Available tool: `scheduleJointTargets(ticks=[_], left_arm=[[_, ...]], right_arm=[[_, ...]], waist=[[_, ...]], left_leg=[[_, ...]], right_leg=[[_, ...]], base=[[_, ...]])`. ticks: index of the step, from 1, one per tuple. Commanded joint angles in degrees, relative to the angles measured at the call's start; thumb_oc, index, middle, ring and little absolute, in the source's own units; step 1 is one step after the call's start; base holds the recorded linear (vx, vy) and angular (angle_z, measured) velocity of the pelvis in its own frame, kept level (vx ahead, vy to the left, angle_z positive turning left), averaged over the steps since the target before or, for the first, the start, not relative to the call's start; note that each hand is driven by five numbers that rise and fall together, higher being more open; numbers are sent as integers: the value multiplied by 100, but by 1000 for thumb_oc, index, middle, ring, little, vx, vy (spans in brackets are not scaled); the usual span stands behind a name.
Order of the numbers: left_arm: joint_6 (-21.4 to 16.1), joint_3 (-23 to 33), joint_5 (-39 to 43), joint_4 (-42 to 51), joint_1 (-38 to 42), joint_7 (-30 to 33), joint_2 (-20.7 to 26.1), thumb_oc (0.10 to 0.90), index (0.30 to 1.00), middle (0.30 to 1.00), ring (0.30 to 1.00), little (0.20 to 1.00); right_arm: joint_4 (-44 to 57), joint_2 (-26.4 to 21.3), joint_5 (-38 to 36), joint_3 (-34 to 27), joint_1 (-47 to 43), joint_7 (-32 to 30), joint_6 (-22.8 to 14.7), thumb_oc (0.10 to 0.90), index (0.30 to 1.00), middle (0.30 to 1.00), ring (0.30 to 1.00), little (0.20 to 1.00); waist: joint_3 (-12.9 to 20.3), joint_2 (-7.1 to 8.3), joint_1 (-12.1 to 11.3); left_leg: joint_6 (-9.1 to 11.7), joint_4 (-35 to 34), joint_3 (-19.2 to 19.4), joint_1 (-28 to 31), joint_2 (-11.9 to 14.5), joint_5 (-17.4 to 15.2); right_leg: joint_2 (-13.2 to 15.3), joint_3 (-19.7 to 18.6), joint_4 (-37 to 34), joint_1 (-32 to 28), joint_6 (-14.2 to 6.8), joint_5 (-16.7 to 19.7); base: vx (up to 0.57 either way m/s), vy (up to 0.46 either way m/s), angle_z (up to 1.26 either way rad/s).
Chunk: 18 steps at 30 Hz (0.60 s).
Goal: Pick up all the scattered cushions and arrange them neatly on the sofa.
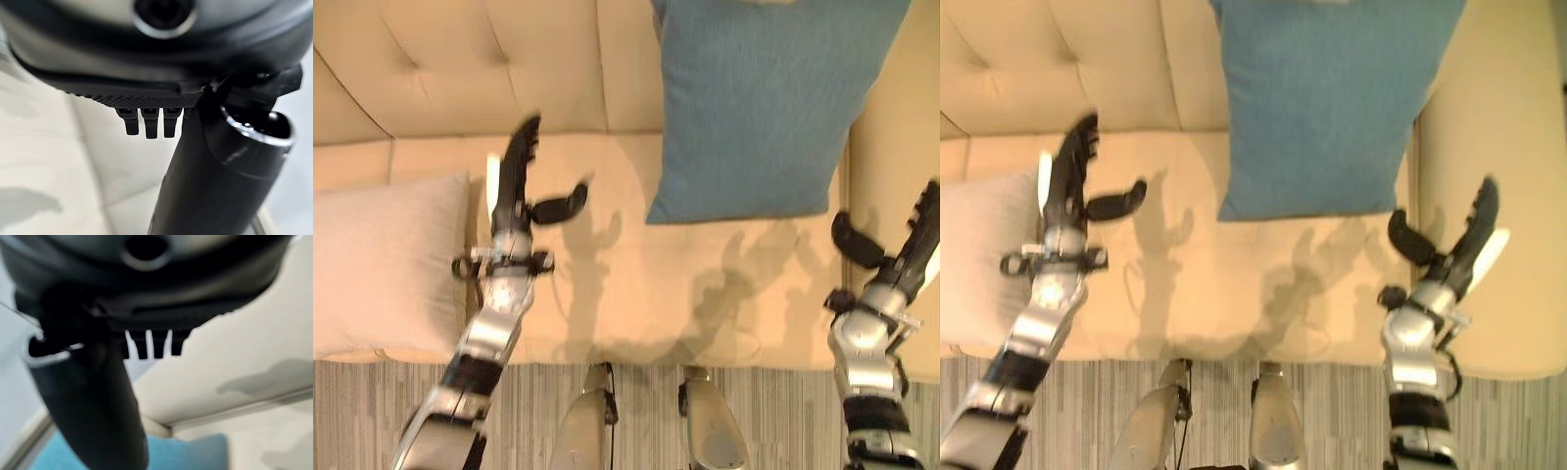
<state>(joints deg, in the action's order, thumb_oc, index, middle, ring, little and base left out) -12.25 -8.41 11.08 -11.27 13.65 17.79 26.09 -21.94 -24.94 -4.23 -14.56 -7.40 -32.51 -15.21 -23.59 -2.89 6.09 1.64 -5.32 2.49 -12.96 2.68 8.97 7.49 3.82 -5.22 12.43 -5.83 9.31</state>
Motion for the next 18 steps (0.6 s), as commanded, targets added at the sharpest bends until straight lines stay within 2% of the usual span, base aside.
scheduleJointTargets(ticks=[1,2,3,4,5,7,8,9,10,11,12,14,15,16,17,18], left_arm=[[-629,218,422,356,-1092,-654,-301,800,900,900,900,900],[-611,199,404,399,-1377,-712,-312,800,900,900,900,900],[-571,193,684,288,-1814,-821,-514,800,900,900,900,900],[-553,157,664,254,-2024,-876,-532,800,900,900,900,900],[-541,126,825,170,-2263,-872,-631,800,900,900,900,900],[-484,50,1048,80,-2288,-942,-643,800,900,900,900,900],[-340,-131,1168,-118,-2428,-1065,-586,800,900,900,900,900],[-280,-204,1187,-201,-2532,-1137,-580,800,900,900,900,900],[-233,-280,1153,-262,-2604,-1170,-551,800,900,900,900,900],[-233,-280,1153,-260,-2606,-1170,-547,800,900,900,900,900],[-138,-336,1020,-310,-2604,-1141,-529,800,900,900,900,900],[-127,-373,885,-261,-2504,-1039,-520,800,900,900,900,900],[-134,-404,918,-222,-2438,-975,-565,800,900,900,900,900],[-107,-443,882,-196,-2371,-926,-585,800,900,900,900,900],[-81,-476,920,-171,-2314,-863,-613,800,900,900,900,900],[-62,-528,991,-159,-2272,-815,-668,800,900,900,900,900]], right_arm=[[217,-187,-258,-635,768,263,-285,800,900,900,900,900],[215,-103,-322,-657,872,322,-279,800,900,900,900,900],[210,58,-438,-653,978,401,-276,800,900,900,900,900],[206,114,-437,-627,1030,428,-245,800,900,900,900,900],[172,197,-457,-537,990,408,-251,800,900,900,900,900],[142,262,-494,-416,979,427,-228,800,900,900,900,900],[-4,453,-639,-156,988,514,-181,800,900,900,900,900],[-81,548,-716,-45,999,564,-186,800,900,900,900,900],[-159,623,-810,34,1049,608,-205,800,900,900,900,900],[-163,625,-814,33,1050,610,-210,800,900,900,900,900],[-95,738,-957,108,1202,678,-250,800,900,900,900,900],[-55,718,-1024,140,1339,639,-270,800,900,900,900,900],[-11,677,-1047,160,1341,574,-307,800,900,900,900,900],[-50,633,-1083,193,1296,522,-301,800,900,900,900,900],[-132,614,-1114,264,1146,437,-314,800,900,900,900,900],[-244,536,-1152,310,1002,403,-319,800,900,900,900,900]], waist=[[1356,-49,-157],[1421,-37,-180],[1559,-5,-250],[1623,-5,-288],[1600,24,-300],[1576,24,-360],[1480,11,-500],[1521,30,-600],[1584,83,-701],[1593,85,-701],[1744,187,-842],[1802,363,-876],[1791,392,-881],[1779,389,-909],[1733,378,-1001],[1673,357,-1064]], left_leg=[[-2,785,-152,256,-44,-1141],[-37,756,-125,367,-84,-1173],[-76,583,-62,533,-172,-1190],[-105,486,-22,591,-201,-1169],[-102,444,34,623,-220,-1131],[-113,441,53,590,-175,-1070],[-142,522,59,503,-120,-992],[-147,543,48,449,-102,-931],[-156,566,-16,367,-135,-853],[-157,567,-18,348,-135,-835],[-154,641,-288,212,-248,-737],[-128,983,-687,-206,-490,-607],[-86,1086,-829,-436,-572,-497],[-65,1164,-922,-607,-634,-406],[-2,1205,-1009,-807,-613,-224],[137,1125,-1164,-917,-551,13]], right_leg=[[268,131,793,-494,-316,-1022],[298,153,740,-582,-349,-952],[372,211,521,-575,-474,-616],[397,222,378,-578,-542,-446],[454,198,413,-513,-661,-78],[433,166,445,-495,-704,-107],[356,155,956,-783,-598,-585],[316,175,1262,-966,-564,-839],[281,101,1635,-1148,-569,-960],[280,100,1646,-1126,-568,-954],[80,-464,2339,-1341,-634,-916],[-252,-1272,2429,-1726,-572,-907],[-422,-1607,2231,-1868,-407,-1115],[-600,-1785,1993,-2008,-167,-1655],[-718,-1737,1772,-2075,101,-2181],[-866,-1682,1748,-1983,211,-2416]], base=[[35,144,8],[-1,188,7],[-31,157,2],[-110,118,-5],[-88,37,-7],[-239,-11,-7],[-405,-41,-4],[-428,-75,1],[-215,-62,6],[-282,-161,21],[-281,-211,45],[-401,-254,98],[-464,-161,120],[-513,-149,153],[-571,-206,130],[-409,-176,113]])
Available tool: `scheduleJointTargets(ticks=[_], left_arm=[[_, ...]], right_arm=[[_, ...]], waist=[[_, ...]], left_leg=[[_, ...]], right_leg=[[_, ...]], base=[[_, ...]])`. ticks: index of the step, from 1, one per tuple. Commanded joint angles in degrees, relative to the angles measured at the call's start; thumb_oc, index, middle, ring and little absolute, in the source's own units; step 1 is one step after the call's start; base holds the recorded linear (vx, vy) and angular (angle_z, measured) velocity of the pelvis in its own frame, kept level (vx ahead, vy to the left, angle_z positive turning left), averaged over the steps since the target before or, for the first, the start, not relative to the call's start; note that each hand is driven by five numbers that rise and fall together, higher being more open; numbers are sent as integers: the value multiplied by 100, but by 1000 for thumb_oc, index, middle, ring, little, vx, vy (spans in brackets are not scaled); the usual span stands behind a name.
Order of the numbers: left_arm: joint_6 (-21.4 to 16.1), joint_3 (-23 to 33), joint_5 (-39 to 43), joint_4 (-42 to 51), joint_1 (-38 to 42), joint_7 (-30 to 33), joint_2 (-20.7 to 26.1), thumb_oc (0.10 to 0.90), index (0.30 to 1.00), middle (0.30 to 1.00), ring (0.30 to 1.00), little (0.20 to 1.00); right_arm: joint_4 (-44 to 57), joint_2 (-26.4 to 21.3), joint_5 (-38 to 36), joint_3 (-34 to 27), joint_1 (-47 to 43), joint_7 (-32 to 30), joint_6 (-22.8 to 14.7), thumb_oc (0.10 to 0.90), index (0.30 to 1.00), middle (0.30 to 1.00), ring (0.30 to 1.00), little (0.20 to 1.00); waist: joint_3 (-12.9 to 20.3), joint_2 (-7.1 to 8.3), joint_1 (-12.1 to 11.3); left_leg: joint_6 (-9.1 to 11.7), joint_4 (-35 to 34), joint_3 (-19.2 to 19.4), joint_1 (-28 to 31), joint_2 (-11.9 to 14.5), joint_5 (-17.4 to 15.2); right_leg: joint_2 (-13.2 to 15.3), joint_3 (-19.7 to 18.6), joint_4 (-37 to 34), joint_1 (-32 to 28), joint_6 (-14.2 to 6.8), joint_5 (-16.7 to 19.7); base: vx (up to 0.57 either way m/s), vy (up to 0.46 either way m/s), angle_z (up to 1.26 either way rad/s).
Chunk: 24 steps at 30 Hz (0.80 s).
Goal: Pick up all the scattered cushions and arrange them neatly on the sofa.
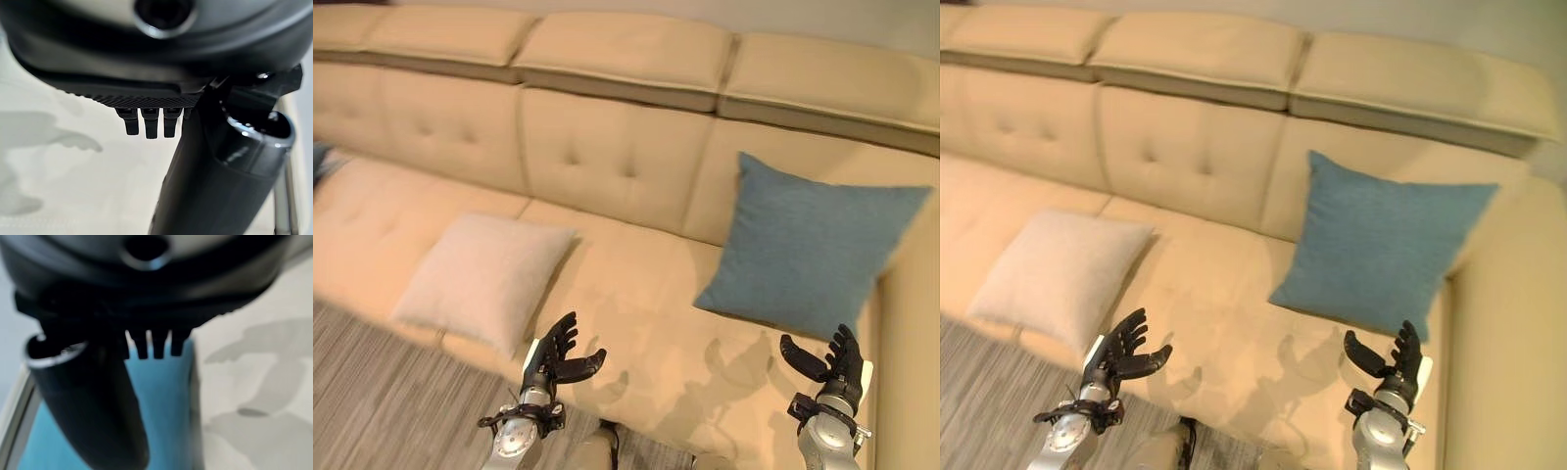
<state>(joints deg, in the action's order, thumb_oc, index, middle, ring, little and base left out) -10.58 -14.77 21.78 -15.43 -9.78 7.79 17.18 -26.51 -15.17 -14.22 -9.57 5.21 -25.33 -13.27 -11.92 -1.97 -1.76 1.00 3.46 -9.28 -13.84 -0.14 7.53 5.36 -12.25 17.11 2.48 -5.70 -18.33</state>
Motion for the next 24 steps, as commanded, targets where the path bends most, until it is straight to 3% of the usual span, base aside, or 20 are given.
scheduleJointTargets(ticks=[1,2,4,7,8,9,10,12,14,16,17,18,19,20,21,24], left_arm=[[-228,108,-77,254,84,187,213,800,900,900,900,900],[-204,49,19,262,161,302,155,800,900,900,900,900],[-175,3,96,241,189,317,86,800,900,900,900,900],[-203,129,87,239,235,499,19,800,900,900,900,900],[-201,132,87,241,234,499,19,800,900,900,900,900],[-230,178,56,208,243,541,5,800,900,900,900,900],[-230,179,56,208,243,541,5,800,900,900,900,900],[-266,249,87,204,196,549,-11,800,900,900,900,900],[-263,262,120,200,174,532,-19,800,900,900,900,900],[-239,186,146,174,163,494,-57,800,900,900,900,900],[-219,107,126,144,201,489,-53,800,900,900,900,900],[-219,107,126,143,203,489,-52,800,900,900,900,900],[-214,-9,86,118,311,454,-73,800,900,900,900,900],[-214,-8,86,118,311,454,-74,800,900,900,900,900],[-210,-188,43,132,412,372,-99,800,900,900,900,900],[-181,-304,18,192,365,309,-99,800,900,900,900,900]], right_arm=[[186,-458,-161,-190,-284,-311,-526,800,900,900,900,900],[263,-519,-243,-59,-380,-316,-484,800,900,900,900,900],[378,-531,-310,50,-357,-264,-490,800,900,900,900,900],[578,-540,-168,417,-277,-47,-327,800,900,900,900,900],[580,-540,-167,418,-278,-48,-325,800,900,900,900,900],[578,-524,-79,531,-176,90,-246,800,900,900,900,900],[578,-524,-79,532,-178,89,-246,800,900,900,900,900],[574,-482,-11,652,-98,320,-201,800,900,900,900,900],[588,-486,6,739,-84,435,-206,800,900,900,900,900],[718,-452,-20,927,0,724,-225,800,900,900,900,900],[749,-408,-78,970,37,785,-236,800,900,900,900,900],[749,-407,-78,970,35,786,-237,800,900,900,900,900],[832,-378,-175,1003,96,865,-229,800,900,900,900,900],[832,-378,-175,1003,96,865,-229,800,900,900,900,900],[859,-313,-279,980,112,876,-222,800,900,900,900,900],[768,-287,-303,1008,34,916,-174,800,900,900,900,900]], waist=[[515,242,-250],[420,119,-270],[295,42,-204],[94,153,-1],[96,140,3],[115,231,96],[118,220,103],[245,401,228],[303,441,267],[467,516,388],[516,532,483],[523,536,494],[578,539,706],[576,539,706],[687,427,941],[724,394,908]], left_leg=[[216,220,-25,-847,-263,191],[422,-185,-268,-895,-73,553],[433,-659,-334,-866,-33,550],[268,-321,256,-741,90,76],[269,-299,247,-761,100,71],[204,372,420,-534,167,-153],[205,390,409,-553,173,-156],[143,1129,732,-62,420,-812],[149,1195,836,182,549,-940],[230,963,1221,957,1022,-1147],[288,795,1459,1161,1229,-1088],[287,770,1450,1156,1221,-1062],[429,550,2199,1395,1685,-889],[429,549,2199,1398,1685,-888],[690,96,3069,1757,1992,-892],[711,-127,2947,1629,1741,-1080]], right_leg=[[-679,-44,-450,-949,208,340],[-918,78,-408,-734,394,110],[-1034,340,-437,-680,463,109],[-827,736,-474,-487,439,443],[-840,739,-488,-484,438,461],[-627,1003,-623,-386,372,699],[-638,1011,-635,-383,372,714],[-287,1440,-813,-192,327,910],[-206,1583,-885,-136,305,987],[-3,2012,-975,-36,252,1088],[83,2230,-954,-11,220,1126],[88,2241,-966,-7,221,1138],[329,2657,-957,5,151,1226],[329,2657,-958,3,151,1226],[612,3154,-1091,-135,-66,1307],[844,3311,-1240,-183,-261,1577]], base=[[-609,-238,53],[-526,-186,48],[-607,-163,76],[-508,9,61],[-434,70,30],[-265,56,18],[-388,81,38],[-378,136,84],[-231,134,65],[-204,301,119],[-154,292,132],[-136,396,115],[-86,270,87],[-75,646,139],[11,377,139],[13,514,151]])
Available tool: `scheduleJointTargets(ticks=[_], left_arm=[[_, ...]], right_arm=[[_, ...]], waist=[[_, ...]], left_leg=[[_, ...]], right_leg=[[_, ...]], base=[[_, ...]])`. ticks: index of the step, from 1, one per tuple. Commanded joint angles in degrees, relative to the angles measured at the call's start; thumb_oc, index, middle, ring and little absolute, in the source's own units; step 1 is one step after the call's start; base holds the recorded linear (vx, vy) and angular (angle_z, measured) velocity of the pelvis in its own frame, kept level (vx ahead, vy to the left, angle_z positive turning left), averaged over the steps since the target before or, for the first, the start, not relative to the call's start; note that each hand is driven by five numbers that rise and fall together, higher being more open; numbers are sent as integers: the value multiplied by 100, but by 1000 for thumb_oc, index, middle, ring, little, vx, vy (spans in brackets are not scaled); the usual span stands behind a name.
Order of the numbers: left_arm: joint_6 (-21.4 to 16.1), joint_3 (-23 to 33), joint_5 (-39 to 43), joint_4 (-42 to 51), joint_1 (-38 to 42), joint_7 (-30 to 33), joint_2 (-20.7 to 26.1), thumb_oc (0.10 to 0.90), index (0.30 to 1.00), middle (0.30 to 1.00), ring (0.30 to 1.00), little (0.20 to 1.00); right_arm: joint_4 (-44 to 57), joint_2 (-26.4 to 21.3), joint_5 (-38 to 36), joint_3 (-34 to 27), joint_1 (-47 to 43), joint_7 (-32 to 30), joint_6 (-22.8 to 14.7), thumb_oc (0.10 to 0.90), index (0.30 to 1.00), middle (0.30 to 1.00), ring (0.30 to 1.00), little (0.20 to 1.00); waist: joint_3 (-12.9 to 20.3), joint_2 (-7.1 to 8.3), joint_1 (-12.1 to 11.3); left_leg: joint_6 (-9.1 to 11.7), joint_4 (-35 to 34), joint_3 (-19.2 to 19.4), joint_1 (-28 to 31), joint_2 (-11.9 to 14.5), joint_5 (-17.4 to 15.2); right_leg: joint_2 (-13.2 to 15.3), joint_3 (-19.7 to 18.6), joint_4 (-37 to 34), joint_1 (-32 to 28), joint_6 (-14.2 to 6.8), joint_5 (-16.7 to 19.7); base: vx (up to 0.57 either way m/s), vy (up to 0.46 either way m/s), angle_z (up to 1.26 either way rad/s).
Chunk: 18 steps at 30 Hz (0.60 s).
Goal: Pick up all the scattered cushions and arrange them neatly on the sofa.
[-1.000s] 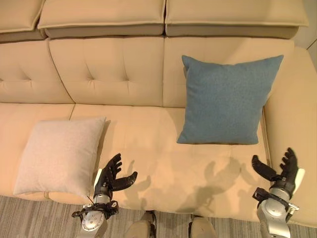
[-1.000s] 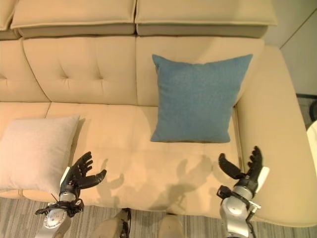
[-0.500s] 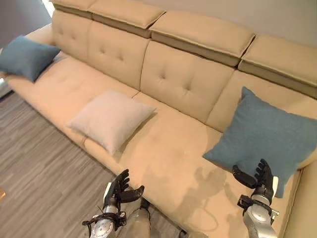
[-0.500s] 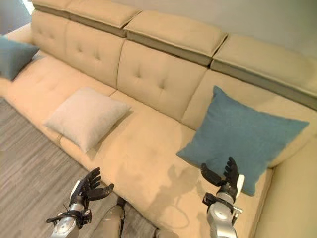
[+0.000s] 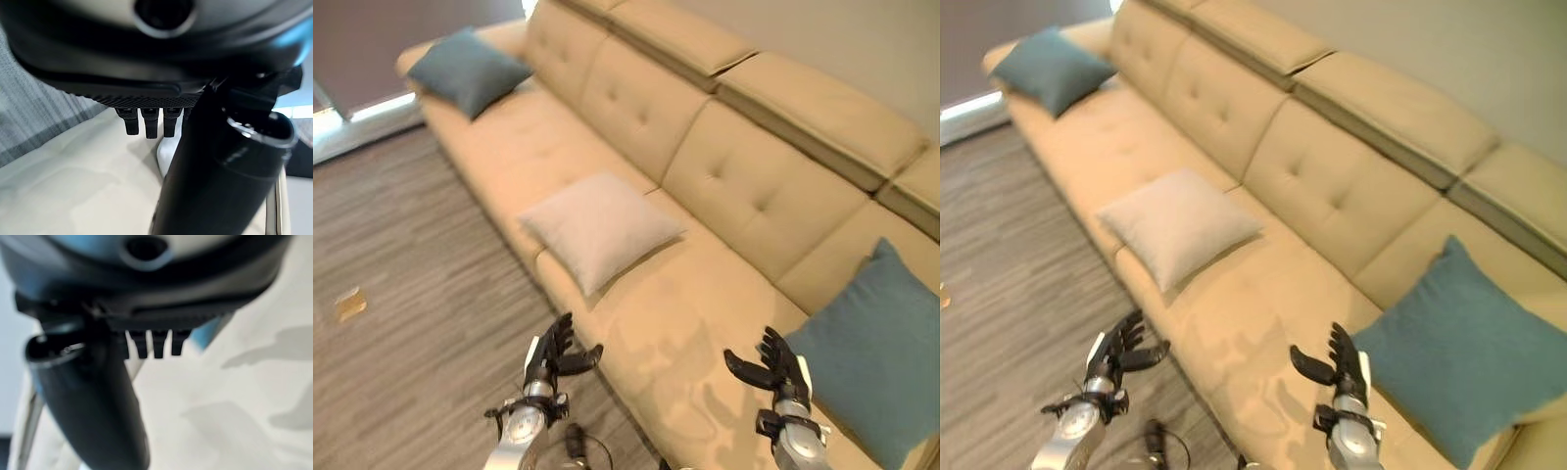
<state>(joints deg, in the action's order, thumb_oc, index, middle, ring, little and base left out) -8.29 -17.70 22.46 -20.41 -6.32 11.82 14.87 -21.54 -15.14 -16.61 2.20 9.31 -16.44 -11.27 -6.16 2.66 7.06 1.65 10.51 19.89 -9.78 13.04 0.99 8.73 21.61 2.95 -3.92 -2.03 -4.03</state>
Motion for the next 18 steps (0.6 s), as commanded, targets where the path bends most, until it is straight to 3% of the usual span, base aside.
scheduleJointTargets(ticks=[1,2,6,7,8,11,12,13,14,16,18], left_arm=[[-421,-40,-8,740,4,-119,136,800,900,900,900,900],[-452,-64,27,896,-46,-192,196,800,900,900,900,900],[-394,-105,-14,917,-74,-336,279,800,900,900,900,900],[-362,-122,-147,917,-71,-332,299,800,900,900,900,900],[-330,-172,-298,917,-37,-313,329,800,900,900,900,900],[-295,-239,-590,798,117,-305,325,800,900,900,900,900],[-296,-238,-591,796,120,-305,324,800,900,900,900,900],[-312,-235,-643,769,156,-320,312,800,900,900,900,900],[-318,-215,-699,757,167,-375,338,800,900,900,900,900],[-284,-200,-799,718,119,-393,360,800,900,900,900,900],[-276,-179,-796,676,91,-387,340,800,900,900,900,900]], right_arm=[[263,-242,-99,-146,-471,27,-349,800,900,900,900,900],[274,-124,-144,-93,-610,48,-307,800,900,900,900,900],[280,4,-148,50,-739,146,-242,800,900,900,900,900],[285,43,-142,68,-732,180,-243,800,900,900,900,900],[326,102,-196,83,-713,203,-244,800,900,900,900,900],[393,193,-436,151,-600,343,-292,800,900,900,900,900],[391,192,-437,151,-603,344,-293,800,900,900,900,900],[423,179,-417,201,-582,385,-309,800,900,900,900,900],[406,142,-348,260,-619,450,-321,800,900,900,900,900],[354,160,-323,299,-667,496,-336,800,900,900,900,900],[300,171,-377,314,-695,512,-355,800,900,900,900,900]], waist=[[152,-42,-18],[105,24,-138],[61,64,-285],[35,104,-259],[-23,93,-165],[-168,-69,139],[-151,-70,135],[-222,-94,200],[-281,-115,217],[-331,-98,200],[-401,-57,226]], left_leg=[[618,-822,-76,1161,222,-528],[491,-762,-179,1034,-85,-695],[196,-760,-450,823,-572,-899],[67,-758,-524,750,-768,-846],[-17,-740,-701,751,-930,-880],[-165,-765,-1201,814,-1193,-883],[-165,-766,-1195,789,-1192,-872],[-199,-781,-1360,845,-1271,-895],[-252,-825,-1542,923,-1355,-925],[-277,-878,-1691,1029,-1398,-947],[-277,-858,-1837,1132,-1488,-972]], right_leg=[[662,-45,112,455,-706,375],[985,47,-13,442,-916,914],[1314,105,59,366,-990,979],[1440,-4,234,475,-909,1150],[1449,-461,518,586,-862,1332],[636,-1973,1208,961,-653,962],[635,-1981,1214,993,-650,969],[339,-2265,1341,1073,-594,747],[39,-2308,1355,1181,-515,433],[-242,-2184,1273,1378,-464,208],[-501,-2114,1192,1589,-477,202]], base=[[31,516,126],[23,692,109],[26,424,52],[65,437,97],[70,414,109],[114,320,75],[85,212,88],[143,200,107],[198,231,104],[184,103,72],[173,52,66]])
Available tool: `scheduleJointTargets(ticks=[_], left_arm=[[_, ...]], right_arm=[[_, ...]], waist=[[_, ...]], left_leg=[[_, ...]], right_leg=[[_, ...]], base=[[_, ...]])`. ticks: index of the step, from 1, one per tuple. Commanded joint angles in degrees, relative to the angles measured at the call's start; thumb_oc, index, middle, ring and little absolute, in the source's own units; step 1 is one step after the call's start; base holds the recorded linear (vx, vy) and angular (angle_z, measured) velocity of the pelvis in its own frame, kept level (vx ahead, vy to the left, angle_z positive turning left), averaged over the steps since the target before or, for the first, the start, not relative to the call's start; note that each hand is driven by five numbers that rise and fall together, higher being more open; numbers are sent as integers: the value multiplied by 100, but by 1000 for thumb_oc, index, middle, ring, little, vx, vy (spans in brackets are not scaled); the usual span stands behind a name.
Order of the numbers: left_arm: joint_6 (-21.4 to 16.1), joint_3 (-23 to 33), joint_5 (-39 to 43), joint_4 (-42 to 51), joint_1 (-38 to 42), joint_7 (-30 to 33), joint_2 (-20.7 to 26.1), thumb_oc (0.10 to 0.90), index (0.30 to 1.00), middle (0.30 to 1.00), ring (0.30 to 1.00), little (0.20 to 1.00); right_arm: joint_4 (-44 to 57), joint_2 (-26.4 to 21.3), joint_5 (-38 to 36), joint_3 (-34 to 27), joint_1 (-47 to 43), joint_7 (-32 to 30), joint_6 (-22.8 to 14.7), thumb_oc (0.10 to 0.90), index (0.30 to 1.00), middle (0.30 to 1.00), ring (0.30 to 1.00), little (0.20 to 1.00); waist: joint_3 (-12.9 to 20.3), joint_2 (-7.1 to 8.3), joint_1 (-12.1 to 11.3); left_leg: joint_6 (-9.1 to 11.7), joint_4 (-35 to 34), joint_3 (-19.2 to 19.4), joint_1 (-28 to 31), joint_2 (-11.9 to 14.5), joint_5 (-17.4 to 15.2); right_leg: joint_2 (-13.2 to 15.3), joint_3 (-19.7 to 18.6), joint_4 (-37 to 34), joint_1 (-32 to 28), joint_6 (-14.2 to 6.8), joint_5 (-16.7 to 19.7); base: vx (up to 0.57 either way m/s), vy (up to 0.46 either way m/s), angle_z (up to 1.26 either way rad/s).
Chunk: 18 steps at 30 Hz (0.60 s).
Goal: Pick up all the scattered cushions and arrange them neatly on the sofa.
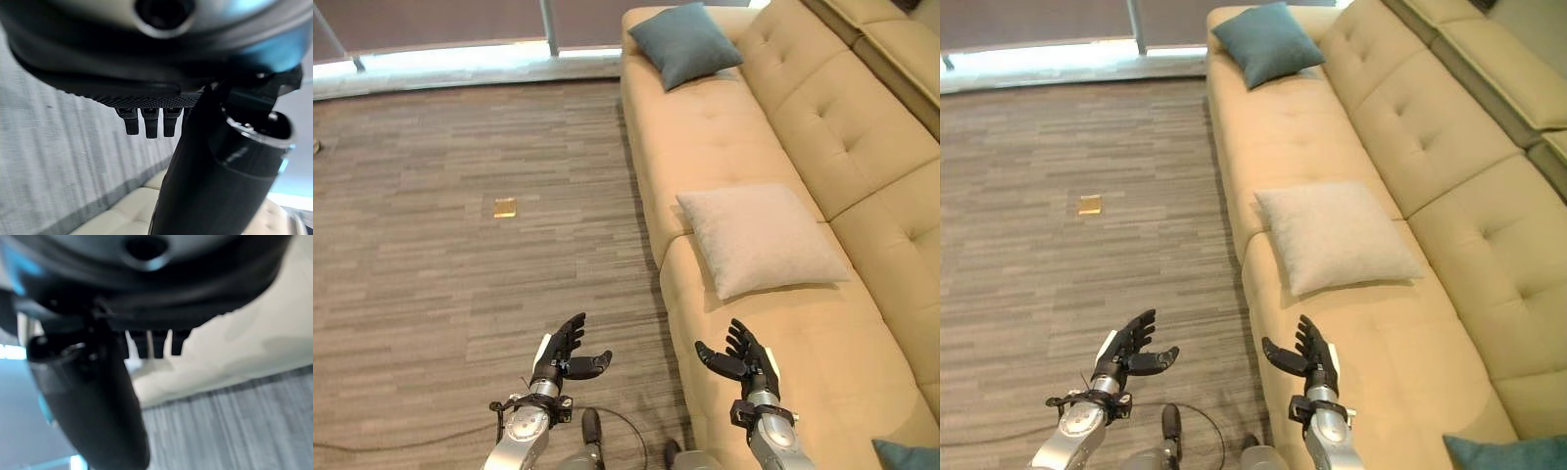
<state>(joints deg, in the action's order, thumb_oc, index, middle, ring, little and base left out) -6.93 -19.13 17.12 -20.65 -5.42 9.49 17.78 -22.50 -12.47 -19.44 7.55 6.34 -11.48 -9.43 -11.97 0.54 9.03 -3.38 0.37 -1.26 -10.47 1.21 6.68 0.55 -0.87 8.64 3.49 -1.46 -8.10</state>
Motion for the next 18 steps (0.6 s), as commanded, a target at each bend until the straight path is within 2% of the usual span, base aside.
scheduleJointTargets(ticks=[1,2,3,4,5,7,8,9,10,11,12,13,14,15,16,17,18], left_arm=[[-396,-12,-269,676,-1,-132,31,800,900,900,900,900],[-391,3,-287,656,-1,-82,1,800,900,900,900,900],[-391,4,-288,656,-1,-82,0,800,900,900,900,900],[-398,-10,-292,621,-69,-90,-53,800,900,900,900,900],[-398,-19,-293,627,-108,-99,-77,800,900,900,900,900],[-383,-49,-318,620,-170,-113,-140,800,900,900,900,900],[-382,-50,-319,622,-176,-113,-142,800,900,900,900,900],[-389,-101,-373,595,-262,-126,-222,800,900,900,900,900],[-395,-97,-367,595,-275,-119,-240,800,900,900,900,900],[-389,-95,-293,676,-272,-124,-200,800,900,900,900,900],[-388,-79,-257,742,-257,-137,-174,800,900,900,900,900],[-385,-78,-256,747,-257,-138,-171,800,900,900,900,900],[-348,-49,-287,772,-230,-130,-127,800,900,900,900,900],[-322,-39,-303,766,-229,-132,-138,800,900,900,900,900],[-321,-39,-303,767,-230,-132,-138,800,900,900,900,900],[-258,-3,-352,731,-230,-177,-173,800,900,900,900,900],[-247,8,-372,744,-264,-200,-169,800,900,900,900,900]], right_arm=[[411,-92,-101,-198,-421,11,-531,800,900,900,900,900],[394,-95,-64,-137,-476,-13,-532,800,900,900,900,900],[393,-96,-64,-136,-477,-14,-532,800,900,900,900,900],[319,-100,-34,-104,-513,3,-537,800,900,900,900,900],[334,-108,-37,-108,-503,12,-538,800,900,900,900,900],[458,-110,-82,-108,-369,10,-543,800,900,900,900,900],[463,-112,-82,-107,-362,10,-541,800,900,900,900,900],[466,-154,-111,-84,-285,43,-563,800,900,900,900,900],[473,-196,-104,-71,-284,46,-561,800,900,900,900,900],[562,-290,-90,-9,-284,50,-589,800,900,900,900,900],[581,-340,-64,12,-299,31,-586,800,900,900,900,900],[581,-338,-63,11,-301,30,-586,800,900,900,900,900],[626,-385,-48,37,-337,-17,-589,800,900,900,900,900],[666,-378,-65,50,-326,1,-575,800,900,900,900,900],[667,-379,-66,50,-325,1,-574,800,900,900,900,900],[629,-357,-86,44,-285,43,-547,800,900,900,900,900],[625,-357,-75,48,-282,65,-531,800,900,900,900,900]], waist=[[148,184,33],[113,223,9],[109,218,20],[144,212,20],[159,198,66],[236,219,140],[221,213,136],[351,169,172],[380,143,191],[336,236,160],[291,299,114],[285,280,102],[220,374,7],[212,384,-13],[206,379,-28],[242,446,-31],[241,459,-61]], left_leg=[[237,155,215,1284,-364,-1572],[251,162,171,1401,-459,-1637],[253,163,159,1405,-454,-1641],[270,152,134,1576,-508,-1681],[278,190,79,1653,-514,-1686],[295,332,-33,1804,-586,-1737],[297,336,-30,1824,-577,-1747],[439,638,-80,1876,-576,-1665],[626,1019,-6,1808,-564,-1525],[1057,2210,386,1288,-294,-1061],[1073,2737,624,1003,-114,-961],[1076,2808,630,970,-85,-1000],[978,3298,1096,683,190,-968],[910,3297,1325,619,358,-1028],[909,3309,1339,625,369,-1040],[709,2803,1733,583,703,-1291],[654,2512,1773,614,733,-1391]], right_leg=[[214,234,556,934,-534,643],[158,644,422,1070,-519,694],[157,657,418,1059,-517,692],[136,1087,361,1268,-483,732],[112,1106,404,1357,-493,743],[-10,875,213,1157,-409,756],[-21,875,199,1128,-406,759],[-165,674,91,927,-252,749],[-209,626,-14,766,-199,746],[-170,578,-175,429,-86,670],[-138,584,-218,305,-9,622],[-164,580,-215,313,-4,624],[-137,575,-213,113,132,471],[-135,586,-196,56,152,419],[-144,573,-192,54,152,417],[-37,638,-209,-79,133,295],[-17,611,-193,-119,110,250]], base=[[241,56,62],[186,40,43],[301,31,50],[275,3,36],[383,-13,20],[263,-34,18],[355,-69,48],[356,-93,52],[480,-184,29],[269,-176,36],[157,-136,58],[149,-162,42],[162,-138,19],[167,-138,-11],[215,-40,-7],[239,7,1],[311,26,12]])
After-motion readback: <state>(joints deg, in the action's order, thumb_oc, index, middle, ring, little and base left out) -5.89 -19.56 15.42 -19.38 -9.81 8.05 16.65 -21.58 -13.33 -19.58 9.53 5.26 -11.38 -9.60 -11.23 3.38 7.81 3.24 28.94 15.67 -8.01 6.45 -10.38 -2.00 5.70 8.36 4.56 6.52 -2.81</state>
